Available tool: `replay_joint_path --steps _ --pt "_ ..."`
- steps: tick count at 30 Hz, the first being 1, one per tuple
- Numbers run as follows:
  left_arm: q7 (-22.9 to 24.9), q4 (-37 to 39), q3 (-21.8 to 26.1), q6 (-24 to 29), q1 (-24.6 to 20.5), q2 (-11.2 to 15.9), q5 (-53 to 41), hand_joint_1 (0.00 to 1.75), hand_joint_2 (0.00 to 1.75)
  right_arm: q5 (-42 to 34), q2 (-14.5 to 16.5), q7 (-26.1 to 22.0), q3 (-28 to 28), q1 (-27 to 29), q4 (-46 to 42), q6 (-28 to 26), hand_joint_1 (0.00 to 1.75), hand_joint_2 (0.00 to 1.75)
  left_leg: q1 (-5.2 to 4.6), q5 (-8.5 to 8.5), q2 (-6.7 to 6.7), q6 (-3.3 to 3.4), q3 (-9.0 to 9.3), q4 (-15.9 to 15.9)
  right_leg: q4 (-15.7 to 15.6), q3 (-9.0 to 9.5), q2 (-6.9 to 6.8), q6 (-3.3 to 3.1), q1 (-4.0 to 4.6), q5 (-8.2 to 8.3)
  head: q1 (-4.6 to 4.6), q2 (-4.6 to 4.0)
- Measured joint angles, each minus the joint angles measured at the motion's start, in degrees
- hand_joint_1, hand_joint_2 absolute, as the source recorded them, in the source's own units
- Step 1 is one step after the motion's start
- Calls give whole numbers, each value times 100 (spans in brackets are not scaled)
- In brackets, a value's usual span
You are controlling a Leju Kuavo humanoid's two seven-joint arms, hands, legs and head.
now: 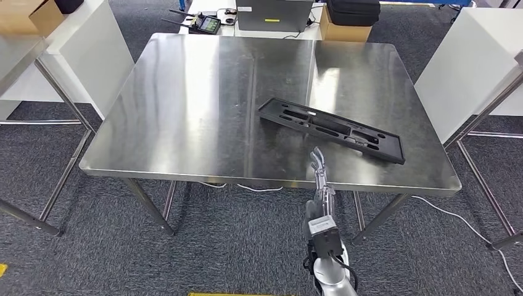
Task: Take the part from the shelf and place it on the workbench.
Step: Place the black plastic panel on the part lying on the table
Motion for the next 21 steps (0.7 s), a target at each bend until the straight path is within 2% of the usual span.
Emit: replay_joint_path --steps 1,3,4,5,6,7,9,10,11,12,13,14,15,16,17,18,19,20,21 --pt "8 -1 -1 -2 -4 -6 -18 0 0 27 -3 23 -33 -48 264 -78 0 0 -8 62 13 63 -69 -7 289 -123 2 -50 -5 -229 14 0" --pt "49 -1 -7 -8 -4 -8 -70 0 0 83 -9 117 -110 -199 951 -273 0 0 -44 184 21 131 -235 -4 1055 -377 7 -124 7 -679 43 1" --pt "75 -1 -12 -9 -3 -8 -103 0 0 157 -11 199 -151 -304 1358 -442 0 0 -64 246 25 143 -318 -1 1331 -421 9 -116 17 -774 44 1" --pt "98 -1 -19 -10 -2 -8 -141 0 0 261 -12 316 -187 -430 1827 -646 0 0 -83 305 28 148 -396 3 1440 -376 11 -87 32 -764 46 1" --pt "113 -1 -30 -10 -1 -8 -174 0 0 373 -11 451 -215 -558 2314 -845 0 0 -103 361 29 150 -465 7 1333 -218 12 -54 58 -665 48 0" --pt "121 -1 -48 -11 -1 -8 -212 0 0 496 -10 626 -231 -681 2769 -1013 0 0 -122 415 27 148 -526 10 1039 38 12 -43 83 -544 48 1" --pt "131 0 -109 -14 -3 -16 -291 0 0 766 -5 1213 -236 -882 3590 -1224 0 0 -158 519 21 125 -609 17 181 656 6 -114 155 -447 47 1" --pt "138 1 -142 -16 -3 -20 -336 0 0 889 -3 1599 -236 -943 3930 -1276 0 0 -172 574 18 103 -632 14 -156 858 1 -164 183 -460 41 1" --pt "146 1 -173 -17 -2 -23 -374 0 0 985 -2 1989 -235 -978 4238 -1306 0 0 -175 624 17 77 -644 10 -359 962 -4 -208 211 -484 36 1" --pt "157 1 -203 -19 3 -22 -407 0 0 1035 -4 2349 -241 -981 4517 -1304 0 0 -176 676 16 46 -652 -1 -445 975 -10 -240 228 -474 33 1" --pt "173 -1 -229 -20 14 -19 -439 0 0 1049 -6 2652 -251 -959 4762 -1269 0 0 -166 716 13 16 -666 -11 -450 936 -13 -272 189 -424 28 1" --pt "191 -2 -257 -21 24 -16 -470 0 0 1055 -8 2937 -263 -927 4979 -1216 0 0 -152 656 11 -19 -707 29 -461 907 -20 -316 154 -361 28 1" --pt "214 -4 -285 -21 34 -13 -501 0 0 1067 -8 3234 -274 -890 5182 -1155 0 0 -135 482 8 -61 -771 161 -475 854 -29 -369 116 -285 13 0" --pt "240 -5 -308 -19 41 -8 -528 0 0 1091 -6 3498 -283 -854 5353 -1094 0 0 -111 210 7 -104 -863 410 -484 793 -38 -406 75 -207 -1 1" --pt "264 -5 -333 -15 43 -6 -551 0 0 1127 -10 3752 -292 -818 5502 -1027 0 0 -84 -121 7 -152 -964 762 -482 721 -45 -428 80 -138 -16 1" --pt "285 -5 -358 -7 44 -3 -562 0 0 1174 -19 3973 -301 -778 5623 -960 0 0 -55 -381 7 -196 -1050 1154 -476 643 -54 -434 80 -77 -31 1" --pt "303 -5 -379 5 45 -1 -569 0 0 1244 -29 4153 -307 -735 5728 -896 0 0 -24 -508 9 -238 -1095 1483 -467 572 -64 -417 78 -20 -31 1" --pt "320 -5 -395 21 46 1 -569 0 0 1342 -41 4316 -306 -693 5824 -823 0 0 12 -494 12 -277 -1059 1663 -450 490 -75 -396 71 32 -31 1" --pt "338 -5 -404 38 48 3 -568 0 0 1450 -52 4450 -289 -657 5905 -742 0 0 51 -372 15 -310 -922 1643 -422 407 -82 -365 58 77 -32 1"
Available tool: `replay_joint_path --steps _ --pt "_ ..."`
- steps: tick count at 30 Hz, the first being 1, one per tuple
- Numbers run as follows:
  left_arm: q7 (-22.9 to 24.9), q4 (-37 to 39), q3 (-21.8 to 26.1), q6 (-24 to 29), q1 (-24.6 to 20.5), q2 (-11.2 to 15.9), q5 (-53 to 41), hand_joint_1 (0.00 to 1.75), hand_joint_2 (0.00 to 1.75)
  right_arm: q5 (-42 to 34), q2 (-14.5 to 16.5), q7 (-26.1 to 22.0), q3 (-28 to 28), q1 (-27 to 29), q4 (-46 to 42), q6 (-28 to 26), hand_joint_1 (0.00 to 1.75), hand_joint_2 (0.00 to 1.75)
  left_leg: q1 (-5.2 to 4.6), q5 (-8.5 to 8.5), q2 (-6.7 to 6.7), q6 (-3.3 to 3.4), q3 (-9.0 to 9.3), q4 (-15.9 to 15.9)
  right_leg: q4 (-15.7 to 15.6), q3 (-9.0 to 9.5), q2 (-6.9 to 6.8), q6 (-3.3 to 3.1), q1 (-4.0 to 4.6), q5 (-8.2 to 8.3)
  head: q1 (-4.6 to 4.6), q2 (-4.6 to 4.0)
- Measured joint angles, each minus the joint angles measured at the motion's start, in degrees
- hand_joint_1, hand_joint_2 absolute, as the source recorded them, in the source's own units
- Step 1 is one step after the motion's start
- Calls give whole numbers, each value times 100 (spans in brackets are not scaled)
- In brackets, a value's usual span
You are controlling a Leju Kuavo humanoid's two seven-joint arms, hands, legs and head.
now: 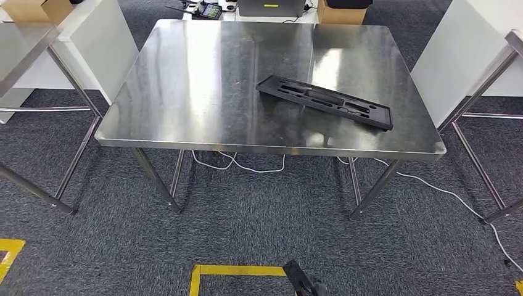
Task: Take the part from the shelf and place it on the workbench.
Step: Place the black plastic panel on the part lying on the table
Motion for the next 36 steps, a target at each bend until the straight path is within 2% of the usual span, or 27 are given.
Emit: replay_joint_path --steps 2,4,5,7,9,11,12,13,14,15,16,17,18,20,22,23,24,25,27,28,29,30,31,32,33,35,36 --pt "34 1 -8 38 -5 1 5 0 0 182 -18 241 58 42 127 157 0 0 78 216 -3 -68 553 -597 104 -164 3 71 -25 64 -4 1" --pt "66 2 -14 71 -19 -4 10 0 0 263 -38 454 109 58 211 247 0 0 88 139 -35 -77 1052 -1291 227 -290 11 142 -17 107 -6 0" --pt "80 2 -17 87 -26 -7 10 0 0 284 -49 551 122 65 244 269 0 0 69 69 -49 -47 1154 -1469 263 -323 12 188 -1 137 -2 1" --pt "111 2 -23 118 -25 -8 9 0 0 321 -68 710 137 92 313 297 0 0 5 94 -42 83 1115 -1533 258 -361 14 309 22 221 10 0" --pt "132 2 -28 144 -24 -11 8 0 0 354 -87 825 162 141 377 320 0 0 -30 220 -5 258 989 -1561 387 -463 36 342 0 88 14 0" --pt "139 1 -32 156 -27 -14 6 0 0 371 -101 909 193 185 419 337 0 0 -41 375 26 387 797 -1577 931 -676 60 255 -29 -422 36 -1" --pt "143 0 -33 159 -25 -13 3 0 0 381 -104 976 206 196 434 349 0 0 -50 452 33 413 695 -1574 1308 -776 67 230 -27 -685 53 0" --pt "148 0 -34 164 -24 -13 1 0 0 397 -110 1067 219 205 451 361 0 0 -59 531 41 415 591 -1571 1657 -836 76 242 -24 -850 57 0" --pt "152 0 -34 173 -22 -14 -1 0 0 419 -118 1166 231 214 467 372 0 0 -67 611 48 411 499 -1566 1893 -822 83 287 -21 -887 58 0" --pt "154 0 -34 190 -22 -15 -2 0 0 439 -128 1250 241 229 482 376 0 0 -73 688 54 403 409 -1561 1938 -708 88 353 -19 -793 60 0" --pt "154 0 -34 215 -20 -17 -2 0 0 455 -139 1309 250 248 491 374 0 0 -77 764 56 388 326 -1557 1785 -494 92 412 -16 -642 61 0" --pt "158 0 -34 244 -19 -19 -2 0 0 464 -148 1341 257 264 497 369 0 0 -80 840 57 367 255 -1553 1440 -185 94 440 -13 -522 63 -1" --pt "166 0 -35 272 -19 -24 -3 0 0 468 -154 1357 262 272 501 361 0 0 -89 909 56 339 188 -1549 965 179 95 426 2 -503 65 -1" --pt "190 0 -36 311 -18 -36 -14 0 0 479 -152 1362 268 274 506 333 0 0 -101 1035 68 271 126 -1553 170 666 102 319 61 -645 51 -1" --pt "220 0 -41 322 -12 -43 -65 0 0 468 -146 1363 270 286 512 267 0 0 -95 1156 84 196 120 -1588 -50 715 106 207 110 -698 32 0" --pt "235 0 -51 315 -4 -43 -111 0 0 440 -144 1356 269 295 519 215 0 0 -78 1163 78 162 103 -1589 -39 676 94 152 80 -647 28 0" --pt "248 0 -79 294 7 -40 -170 0 0 395 -144 1337 265 305 525 154 0 0 -61 1049 68 131 67 -1531 -33 628 81 82 54 -583 26 0" --pt "258 0 -114 262 20 -37 -232 0 0 348 -145 1300 255 316 530 101 0 0 -48 820 58 104 15 -1381 -38 569 66 13 26 -509 15 -1" --pt "278 0 -203 186 33 -24 -364 0 0 275 -148 1185 227 334 535 32 0 0 -29 159 38 60 -117 -767 -34 422 41 -74 18 -366 2 -1" --pt "288 0 -245 159 35 -16 -420 0 0 260 -150 1130 216 344 536 16 0 0 -23 -57 32 35 -161 -398 -27 345 29 -82 27 -300 -4 -1" --pt "295 0 -285 141 35 -9 -467 0 0 251 -152 1088 208 353 538 2 0 0 -16 -117 26 11 -167 -97 -13 266 19 -73 32 -236 -2 -1" --pt "299 0 -323 130 35 -3 -501 0 0 245 -156 1062 203 360 540 -11 0 0 -3 -33 25 -9 -102 55 15 180 9 -56 34 -178 -3 -1" --pt "302 0 -357 125 36 4 -522 0 0 240 -160 1049 198 365 542 -23 0 0 16 134 26 -24 53 21 59 90 4 -31 30 -131 -3 -1" --pt "304 0 -390 123 35 9 -539 0 0 237 -162 1042 192 368 544 -32 0 0 40 284 26 -37 308 -219 121 -6 3 -4 24 -95 -4 -1" --pt "312 0 -422 122 33 14 -563 0 0 235 -166 1042 184 369 545 -39 0 0 53 303 20 -52 609 -582 190 -104 5 27 24 -70 -8 0" --pt "340 -1 -488 120 27 24 -629 0 0 228 -172 1060 162 370 546 -53 0 0 42 131 -7 -30 1051 -1253 306 -244 7 101 42 -23 -3 0" --pt "356 -2 -522 118 27 29 -668 0 0 219 -176 1077 147 373 547 -65 0 0 16 35 -19 4 1118 -1414 331 -284 5 144 52 13 0 1"
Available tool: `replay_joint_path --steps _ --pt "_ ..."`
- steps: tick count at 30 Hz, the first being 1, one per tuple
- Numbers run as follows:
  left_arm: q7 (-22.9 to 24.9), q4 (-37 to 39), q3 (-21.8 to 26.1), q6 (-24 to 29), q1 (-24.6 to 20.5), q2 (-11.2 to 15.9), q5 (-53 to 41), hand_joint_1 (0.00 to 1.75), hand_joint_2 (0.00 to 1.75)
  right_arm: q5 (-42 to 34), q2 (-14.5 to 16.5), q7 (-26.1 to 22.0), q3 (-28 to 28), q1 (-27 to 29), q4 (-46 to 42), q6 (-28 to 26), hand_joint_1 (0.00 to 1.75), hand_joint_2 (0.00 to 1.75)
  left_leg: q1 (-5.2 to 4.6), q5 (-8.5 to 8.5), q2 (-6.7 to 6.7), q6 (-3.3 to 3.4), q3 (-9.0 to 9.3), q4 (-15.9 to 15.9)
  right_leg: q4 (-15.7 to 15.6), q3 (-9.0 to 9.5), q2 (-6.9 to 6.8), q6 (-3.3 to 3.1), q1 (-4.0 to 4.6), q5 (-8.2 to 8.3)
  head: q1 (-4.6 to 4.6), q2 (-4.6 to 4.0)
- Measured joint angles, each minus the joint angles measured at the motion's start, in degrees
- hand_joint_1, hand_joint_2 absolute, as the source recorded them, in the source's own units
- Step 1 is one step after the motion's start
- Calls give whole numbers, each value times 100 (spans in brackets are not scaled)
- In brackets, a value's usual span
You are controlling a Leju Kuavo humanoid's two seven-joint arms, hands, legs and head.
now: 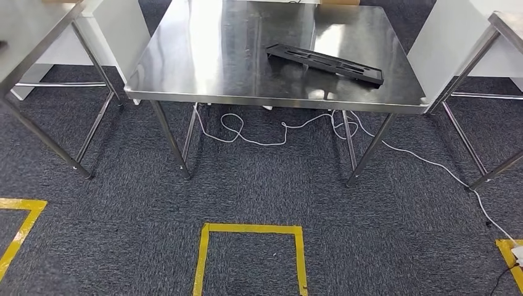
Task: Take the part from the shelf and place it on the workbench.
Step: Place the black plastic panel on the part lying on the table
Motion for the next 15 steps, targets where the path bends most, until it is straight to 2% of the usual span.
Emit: replay_joint_path --steps 2,3,4,5,6,7,8,9,10,11,12,13,14,15 --pt "15 -1 -60 -3 11 11 -44 0 0 -26 -5 36 -35 29 10 -26 0 0 -32 37 12 123 -62 -82 17 -59 -2 89 4 72 14 -1" --pt "15 -1 -76 -5 16 16 -49 0 0 -39 -8 44 -53 55 18 -38 0 0 -41 102 25 198 -128 -101 61 -117 11 104 2 31 16 -1" --pt "15 -2 -85 -8 19 25 -48 0 0 -50 -9 47 -66 89 25 -52 0 0 -44 179 40 275 -208 -123 185 -198 26 90 -1 -110 32 -1" --pt "25 -3 -90 -13 21 34 -49 0 0 -65 -10 42 -79 124 31 -70 0 0 -45 265 57 340 -309 -141 411 -295 43 57 -10 -338 46 -1" --pt "44 -4 -95 -17 21 46 -61 0 0 -83 -10 23 -94 152 32 -92 0 0 -57 339 59 371 -403 -140 720 -400 59 16 -20 -610 61 -1" --pt "73 -5 -103 -26 24 58 -82 0 0 -104 -9 -4 -114 177 33 -123 0 0 -62 416 69 385 -500 -137 1084 -476 68 4 -33 -841 82 -1" --pt "101 -5 -117 -34 27 67 -103 0 0 -129 -9 -31 -140 195 33 -157 0 0 -65 492 78 381 -588 -133 1390 -506 74 31 -42 -964 87 -1" --pt "118 -5 -138 -41 29 73 -127 0 0 -151 -10 -56 -167 205 33 -191 0 0 -65 570 86 369 -676 -128 1562 -464 78 91 -51 -967 89 -1" --pt "117 -5 -162 -49 31 77 -149 0 0 -171 -14 -76 -195 211 33 -223 0 0 -63 646 93 350 -763 -124 1541 -323 81 169 -60 -869 93 -1" --pt "97 -5 -184 -53 31 80 -168 0 0 -192 -19 -90 -219 213 33 -248 0 0 -59 721 94 325 -843 -120 1301 -78 82 237 -73 -733 94 -1" --pt "63 -7 -206 -58 30 85 -192 0 0 -211 -25 -106 -243 213 33 -268 0 0 -60 793 93 294 -917 -115 890 260 85 274 -89 -652 98 0" --pt "17 -8 -225 -63 30 89 -212 0 0 -230 -33 -122 -269 212 33 -283 0 0 -65 861 90 255 -973 -111 395 616 93 268 -76 -655 102 -1" --pt "-28 -8 -246 -69 30 93 -229 0 0 -244 -38 -135 -295 210 33 -294 0 0 -73 930 89 216 -1001 -119 6 864 103 231 -59 -700 97 -1" --pt "-69 -9 -270 -76 30 98 -245 0 0 -256 -40 -146 -319 214 33 -300 0 0 -80 994 90 181 -1010 -130 -252 1007 113 180 -34 -760 94 -1"
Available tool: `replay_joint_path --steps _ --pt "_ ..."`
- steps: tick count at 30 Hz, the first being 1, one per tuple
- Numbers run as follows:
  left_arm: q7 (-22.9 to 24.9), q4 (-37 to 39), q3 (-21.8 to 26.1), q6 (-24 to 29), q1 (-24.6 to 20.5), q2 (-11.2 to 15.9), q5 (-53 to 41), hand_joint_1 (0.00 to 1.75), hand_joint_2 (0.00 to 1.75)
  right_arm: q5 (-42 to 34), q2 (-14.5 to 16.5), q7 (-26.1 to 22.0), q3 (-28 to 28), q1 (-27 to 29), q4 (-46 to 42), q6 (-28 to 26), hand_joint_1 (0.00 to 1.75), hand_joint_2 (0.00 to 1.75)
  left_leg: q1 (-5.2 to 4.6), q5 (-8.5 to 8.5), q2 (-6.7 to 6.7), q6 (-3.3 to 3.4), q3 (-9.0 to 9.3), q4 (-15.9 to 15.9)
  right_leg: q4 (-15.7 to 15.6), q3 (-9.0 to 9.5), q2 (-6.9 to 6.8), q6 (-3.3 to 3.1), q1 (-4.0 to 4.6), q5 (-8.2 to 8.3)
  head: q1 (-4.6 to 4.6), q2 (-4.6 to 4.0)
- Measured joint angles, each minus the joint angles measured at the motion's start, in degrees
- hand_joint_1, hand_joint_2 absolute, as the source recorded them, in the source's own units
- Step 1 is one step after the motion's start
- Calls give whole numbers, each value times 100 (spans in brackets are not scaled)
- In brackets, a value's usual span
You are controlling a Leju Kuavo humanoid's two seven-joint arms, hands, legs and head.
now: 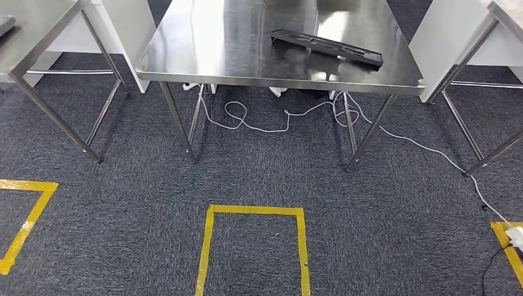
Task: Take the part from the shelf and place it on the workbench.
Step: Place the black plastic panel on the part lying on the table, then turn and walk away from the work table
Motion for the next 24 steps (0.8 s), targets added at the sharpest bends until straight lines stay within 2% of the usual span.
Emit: replay_joint_path --steps 1,2,3,4,5,7,8,9,10,11,12,13,14,15,16,17,18,19,20,21,22,23,24 --pt "-28 0 -23 -7 1 2 -11 0 0 -8 -2 -8 -20 9 0 -4 0 0 1 63 1 -37 0 -23 -99 24 7 -50 34 -21 -9 -1" --pt "-43 0 -42 -13 7 6 -23 0 0 -14 -2 -12 -34 22 3 -7 0 0 12 111 0 -74 -2 -48 -80 -36 4 -106 18 20 -18 0" --pt "-52 0 -57 -16 15 12 -37 0 0 -22 -1 -13 -45 35 6 -10 0 0 30 78 -4 -105 -25 -36 -76 -76 -9 -164 -3 69 -24 0" --pt "-56 0 -69 -20 23 20 -52 0 0 -34 -2 -13 -55 47 9 -12 0 0 45 -72 -9 -131 -65 42 -72 -126 -23 -235 -25 129 -31 0" --pt "-55 1 -82 -23 35 28 -81 0 0 -48 -2 -11 -69 62 13 -14 0 0 58 -351 -15 -150 -129 244 -75 -191 -40 -303 -48 202 -38 0" --pt "-45 2 -128 -31 48 39 -171 0 0 -75 -2 -6 -107 87 13 -17 0 0 67 -996 -30 -176 -270 928 -66 -334 -60 -381 -23 333 -47 -1" --pt "-36 2 -162 -33 53 42 -223 0 0 -85 -1 -2 -128 99 14 -18 0 0 69 -1179 -37 -190 -312 1307 -54 -410 -70 -390 -6 399 -48 -1" --pt "-28 2 -194 -35 54 44 -258 0 0 -93 -1 2 -144 108 14 -18 0 0 70 -1199 -42 -199 -296 1560 -32 -492 -77 -383 7 458 -47 -1" --pt "-23 2 -222 -37 54 47 -279 0 0 -100 -3 5 -157 116 15 -19 0 0 73 -1104 -43 -201 -199 1651 2 -583 -83 -368 15 511 -47 -1" --pt "-21 2 -240 -38 53 49 -289 0 0 -104 -4 5 -167 122 15 -19 0 0 76 -946 -43 -196 1 1519 45 -675 -83 -349 17 555 -48 -1" --pt "-21 2 -250 -39 52 50 -290 0 0 -105 -4 5 -176 125 15 -20 0 0 80 -824 -45 -187 282 1204 96 -764 -81 -326 16 588 -49 -1" --pt "-20 2 -259 -40 50 50 -290 0 0 -106 -4 5 -184 127 15 -21 0 0 78 -804 -55 -176 591 801 146 -845 -78 -300 25 614 -51 0" --pt "-20 2 -274 -41 47 50 -291 0 0 -107 -4 5 -189 128 16 -22 0 0 69 -852 -67 -157 840 429 185 -906 -78 -266 34 643 -47 0" --pt "-19 2 -291 -41 47 51 -291 0 0 -107 -5 5 -192 128 16 -24 0 0 53 -925 -79 -138 990 169 209 -949 -82 -222 43 678 -45 1" --pt "-19 2 -310 -41 48 52 -292 0 0 -107 -7 5 -193 127 17 -27 0 0 30 -980 -89 -114 1041 36 220 -986 -87 -175 49 718 -42 1" --pt "-16 2 -327 -41 51 54 -292 0 0 -108 -8 6 -195 131 20 -30 0 0 12 -964 -87 -73 1017 -12 220 -1011 -89 -125 57 765 -37 1" --pt "-14 3 -337 -41 53 55 -292 0 0 -110 -11 10 -196 134 23 -33 0 0 8 -919 -69 -20 982 -33 242 -1044 -85 -93 58 765 -43 1" --pt "-11 3 -345 -45 52 55 -292 0 0 -114 -14 14 -199 139 27 -37 0 0 8 -865 -54 46 936 -53 314 -1102 -74 -89 64 689 -36 0" --pt "-8 4 -349 -51 51 55 -294 0 0 -119 -16 20 -205 147 31 -41 0 0 11 -801 -35 114 881 -73 473 -1177 -61 -109 70 534 -21 0" --pt "-1 4 -352 -62 49 56 -306 0 0 -130 -19 28 -216 150 32 -45 0 0 11 -738 -19 160 815 -82 746 -1277 -49 -147 61 294 -9 -1" --pt "9 4 -358 -74 49 60 -325 0 0 -141 -20 36 -233 155 33 -48 0 0 2 -677 -14 184 733 -80 1098 -1385 -40 -179 59 47 9 -1" --pt "24 4 -367 -84 50 64 -350 0 0 -151 -20 43 -253 160 33 -50 0 0 -4 -614 -5 190 648 -78 1457 -1462 -37 -183 51 -142 18 -1" --pt "38 4 -377 -93 51 68 -378 0 0 -161 -21 49 -271 165 33 -54 0 0 -8 -546 4 184 557 -75 1720 -1478 -35 -154 45 -228 17 -1"
